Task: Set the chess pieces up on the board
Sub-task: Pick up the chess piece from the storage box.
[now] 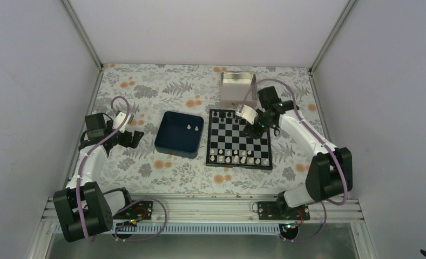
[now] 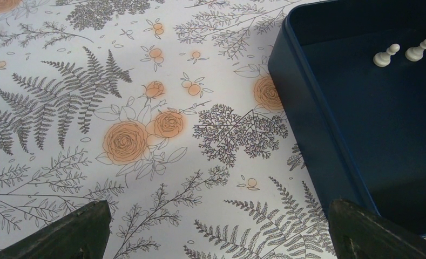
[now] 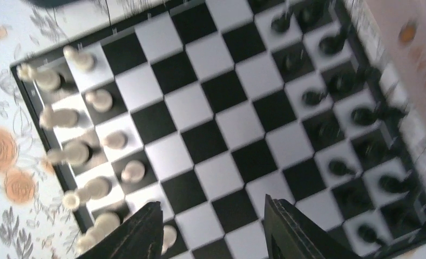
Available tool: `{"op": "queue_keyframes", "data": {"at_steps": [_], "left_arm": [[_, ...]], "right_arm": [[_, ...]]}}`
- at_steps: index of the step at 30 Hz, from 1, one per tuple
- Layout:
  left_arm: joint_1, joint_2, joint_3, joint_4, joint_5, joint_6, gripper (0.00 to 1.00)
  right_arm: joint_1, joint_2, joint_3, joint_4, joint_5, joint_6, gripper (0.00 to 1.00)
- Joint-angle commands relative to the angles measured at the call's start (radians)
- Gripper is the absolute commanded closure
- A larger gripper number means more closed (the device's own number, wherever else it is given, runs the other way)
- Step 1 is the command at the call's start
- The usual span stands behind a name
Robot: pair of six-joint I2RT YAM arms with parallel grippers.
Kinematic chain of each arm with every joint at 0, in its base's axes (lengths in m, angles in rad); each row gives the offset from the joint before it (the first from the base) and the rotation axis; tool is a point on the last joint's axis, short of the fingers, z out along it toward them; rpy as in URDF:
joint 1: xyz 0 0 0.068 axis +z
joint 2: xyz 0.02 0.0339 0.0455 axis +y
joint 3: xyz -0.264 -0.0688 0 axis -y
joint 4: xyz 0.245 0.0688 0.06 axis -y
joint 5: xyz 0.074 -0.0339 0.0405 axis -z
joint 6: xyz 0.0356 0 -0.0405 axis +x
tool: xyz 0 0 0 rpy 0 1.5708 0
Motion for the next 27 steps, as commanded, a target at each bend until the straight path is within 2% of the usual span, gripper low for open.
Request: {"op": "queue_keyframes", "data": {"at_steps": [1, 7, 14, 19, 27], "left_arm": [[0.006, -0.017, -0.003, 0.018, 0.023, 0.01, 0.0], [0.006, -0.014, -0.002, 0.021, 0.019, 0.008, 0.0], [0.007, -0.023, -0.005, 0.02, 0.03, 0.011, 0.0], [0.013, -0.018, -0.011, 0.025, 0.034, 0.014, 0.0], [0.02, -0.009, -0.006, 0.012, 0.061, 0.026, 0.0]], "right_arm": [[0.104, 0.099, 0.162, -0.025, -0.005, 0.045, 0.49], [0.288, 0.322, 0.474, -0.072, 0.075, 0.088, 0.44], [0.436, 0.58, 0.735, -0.121, 0.147, 0.079, 0.44], [0.483, 0.711, 0.838, -0.107, 0.182, 0.076, 0.43], [0.491, 0.878, 0.996, -0.135, 0.242, 0.105, 0.41]]}}
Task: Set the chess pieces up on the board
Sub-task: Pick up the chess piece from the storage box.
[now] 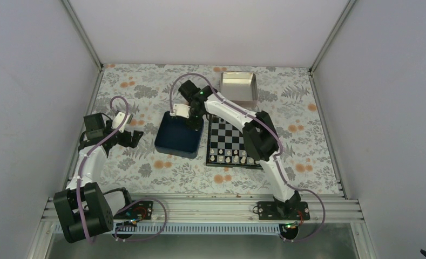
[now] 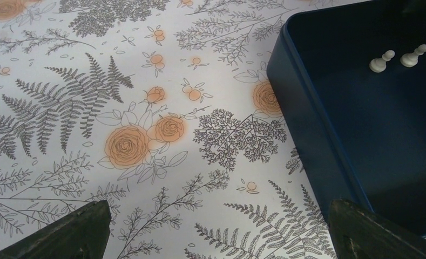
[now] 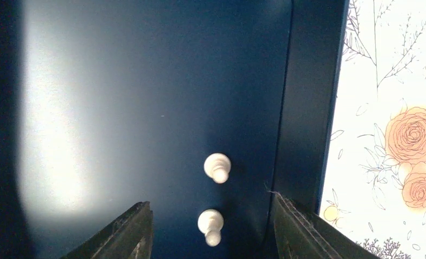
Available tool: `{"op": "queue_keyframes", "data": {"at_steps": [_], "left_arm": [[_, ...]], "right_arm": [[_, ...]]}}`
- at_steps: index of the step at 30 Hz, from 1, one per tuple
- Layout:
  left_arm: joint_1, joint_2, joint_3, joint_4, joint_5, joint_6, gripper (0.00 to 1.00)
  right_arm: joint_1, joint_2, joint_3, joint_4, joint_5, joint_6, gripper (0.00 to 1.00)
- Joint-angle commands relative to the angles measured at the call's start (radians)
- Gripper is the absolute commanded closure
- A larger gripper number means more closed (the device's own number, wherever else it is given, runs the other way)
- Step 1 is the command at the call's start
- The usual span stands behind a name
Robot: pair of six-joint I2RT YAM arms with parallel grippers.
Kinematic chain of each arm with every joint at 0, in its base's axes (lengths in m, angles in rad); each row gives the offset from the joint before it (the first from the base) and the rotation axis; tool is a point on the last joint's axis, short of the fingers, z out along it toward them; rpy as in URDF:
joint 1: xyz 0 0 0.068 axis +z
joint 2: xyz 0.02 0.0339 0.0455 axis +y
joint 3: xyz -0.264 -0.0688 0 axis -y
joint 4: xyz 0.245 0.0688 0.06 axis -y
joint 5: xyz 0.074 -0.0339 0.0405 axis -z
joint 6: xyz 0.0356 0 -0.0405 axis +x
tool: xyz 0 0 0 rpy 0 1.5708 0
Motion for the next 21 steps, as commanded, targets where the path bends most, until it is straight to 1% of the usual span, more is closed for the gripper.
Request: {"op": "queue_keyframes", "data": {"at_steps": [1, 6, 12, 21], "left_arm": [[0.009, -0.001, -0.005, 0.004, 0.045, 0.027, 0.0], [0.018, 0.0, -0.005, -0.001, 0.061, 0.032, 0.0], [0.029, 0.006, -0.002, -0.003, 0.072, 0.037, 0.0], [0.04, 0.003, -0.002, -0.009, 0.089, 0.042, 0.0]], "right_arm": [[0.002, 0.053, 0.075, -0.026, 0.044, 0.031, 0.41], [0.002, 0.098, 0.106, -0.037, 0.039, 0.033, 0.4], [0.004, 0.124, 0.11, -0.012, 0.029, 0.041, 0.4], [0.007, 0.163, 0.127, -0.03, 0.017, 0.037, 0.42]]}}
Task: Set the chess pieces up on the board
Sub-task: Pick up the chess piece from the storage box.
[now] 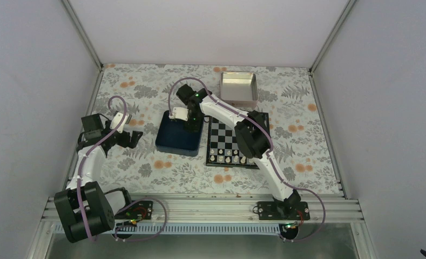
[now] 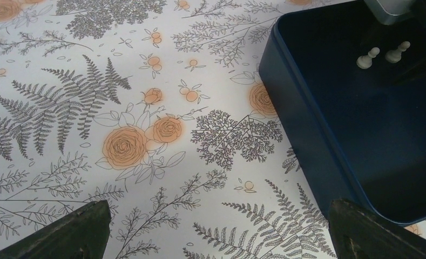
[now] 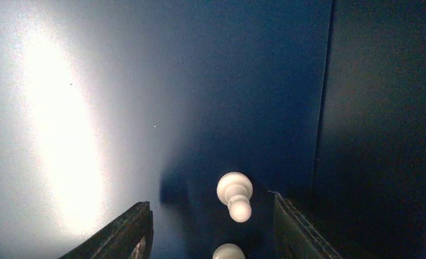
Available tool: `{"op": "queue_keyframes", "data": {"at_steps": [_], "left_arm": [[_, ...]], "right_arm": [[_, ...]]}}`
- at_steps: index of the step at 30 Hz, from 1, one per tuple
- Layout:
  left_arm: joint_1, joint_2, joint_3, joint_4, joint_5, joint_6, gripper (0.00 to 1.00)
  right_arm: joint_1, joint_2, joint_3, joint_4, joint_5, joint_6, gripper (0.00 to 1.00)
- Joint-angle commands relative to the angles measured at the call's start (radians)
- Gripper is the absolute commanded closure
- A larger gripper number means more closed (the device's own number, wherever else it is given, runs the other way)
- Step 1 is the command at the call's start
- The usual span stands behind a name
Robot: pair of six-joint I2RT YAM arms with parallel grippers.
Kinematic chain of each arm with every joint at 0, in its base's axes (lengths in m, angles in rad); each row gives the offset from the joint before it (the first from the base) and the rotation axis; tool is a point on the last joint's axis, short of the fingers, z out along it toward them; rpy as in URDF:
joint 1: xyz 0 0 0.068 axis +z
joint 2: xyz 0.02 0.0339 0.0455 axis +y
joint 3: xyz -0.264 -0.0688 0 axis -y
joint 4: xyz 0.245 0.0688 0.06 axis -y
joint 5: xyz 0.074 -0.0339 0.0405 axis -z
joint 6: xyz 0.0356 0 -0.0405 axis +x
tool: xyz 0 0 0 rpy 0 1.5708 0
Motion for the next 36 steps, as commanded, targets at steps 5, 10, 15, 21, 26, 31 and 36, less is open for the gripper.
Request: {"op": "queue_keyframes", "data": {"at_steps": [5, 10, 15, 21, 26, 31, 36], "left_arm": [[0.016, 0.0, -0.003, -0.002, 0.045, 0.022, 0.0], [0.021, 0.001, -0.001, -0.003, 0.048, 0.022, 0.0], [0.027, -0.004, -0.002, -0.005, 0.052, 0.025, 0.0], [0.032, -0.004, 0.0, -0.008, 0.058, 0.028, 0.0], [0.035, -0.007, 0.0, -0.011, 0.063, 0.03, 0.0], [0.038, -0.009, 0.001, -0.01, 0.063, 0.03, 0.0], [0.041, -0.008, 0.001, -0.01, 0.061, 0.028, 0.0]], "right_arm": [[0.007, 0.029, 0.026, -0.004, -0.025, 0.006, 0.48], [0.008, 0.022, 0.024, -0.006, -0.068, 0.001, 0.53], [0.017, 0.025, 0.017, 0.001, -0.079, -0.005, 0.54], [0.026, 0.029, 0.024, -0.016, -0.081, -0.002, 0.73], [0.028, 0.016, 0.008, -0.024, -0.091, -0.006, 0.84], [0.028, -0.03, -0.014, -0.021, -0.129, -0.003, 0.9], [0.027, -0.125, -0.046, -0.025, -0.118, 0.001, 0.92]]}}
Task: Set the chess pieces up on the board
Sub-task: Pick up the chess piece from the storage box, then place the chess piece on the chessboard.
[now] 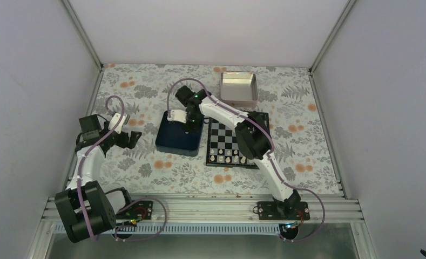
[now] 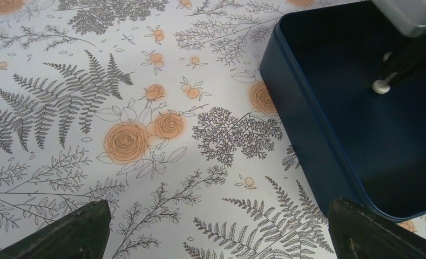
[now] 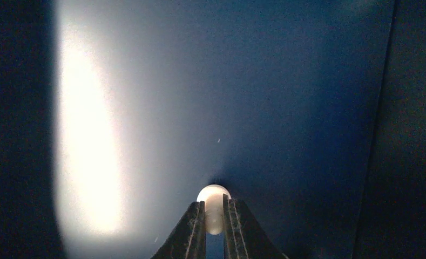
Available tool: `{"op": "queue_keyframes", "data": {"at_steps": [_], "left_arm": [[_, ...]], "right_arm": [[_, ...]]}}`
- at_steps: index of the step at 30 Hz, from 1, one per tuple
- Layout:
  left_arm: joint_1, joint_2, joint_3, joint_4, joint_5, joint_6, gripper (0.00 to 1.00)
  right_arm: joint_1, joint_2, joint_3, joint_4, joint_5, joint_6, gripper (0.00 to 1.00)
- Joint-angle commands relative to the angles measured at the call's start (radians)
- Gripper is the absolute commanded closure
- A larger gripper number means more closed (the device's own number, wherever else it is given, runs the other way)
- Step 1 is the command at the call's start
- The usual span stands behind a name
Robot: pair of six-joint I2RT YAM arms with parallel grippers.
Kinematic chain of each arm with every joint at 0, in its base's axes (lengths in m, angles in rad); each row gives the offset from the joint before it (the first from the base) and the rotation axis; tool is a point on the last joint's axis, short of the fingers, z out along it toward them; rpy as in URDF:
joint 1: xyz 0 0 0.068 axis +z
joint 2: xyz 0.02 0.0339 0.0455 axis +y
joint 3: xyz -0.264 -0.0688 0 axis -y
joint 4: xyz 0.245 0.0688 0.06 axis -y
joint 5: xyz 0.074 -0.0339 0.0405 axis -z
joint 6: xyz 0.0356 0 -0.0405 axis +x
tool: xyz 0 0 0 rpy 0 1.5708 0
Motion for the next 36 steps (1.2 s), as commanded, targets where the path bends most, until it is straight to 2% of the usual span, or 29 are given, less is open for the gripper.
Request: {"op": "queue_keyframes", "data": {"at_steps": [1, 8, 17, 20, 27, 36], "left_arm": [[0.009, -0.008, 0.001, 0.005, 0.03, 0.02, 0.0], [0.009, -0.003, 0.002, 0.009, 0.022, 0.014, 0.0], [0.013, -0.005, 0.001, 0.017, 0.007, 0.006, 0.0], [0.012, -0.004, 0.0, 0.019, 0.007, 0.007, 0.0], [0.013, 0.014, 0.007, 0.011, 0.02, 0.013, 0.0], [0.013, 0.013, 0.007, 0.012, 0.004, 0.008, 0.0]], "right_arm": [[0.007, -0.148, -0.05, -0.007, -0.022, 0.002, 0.92], [-0.077, -0.44, -0.245, -0.025, -0.042, 0.003, 0.92], [-0.401, -0.934, -0.815, 0.039, -0.085, -0.089, 0.92], [-0.495, -1.037, -0.971, 0.053, -0.085, -0.129, 0.92], [-0.589, -1.118, -1.219, 0.136, -0.089, -0.168, 0.92], [-0.632, -1.067, -1.316, 0.229, -0.115, -0.184, 0.91]]}}
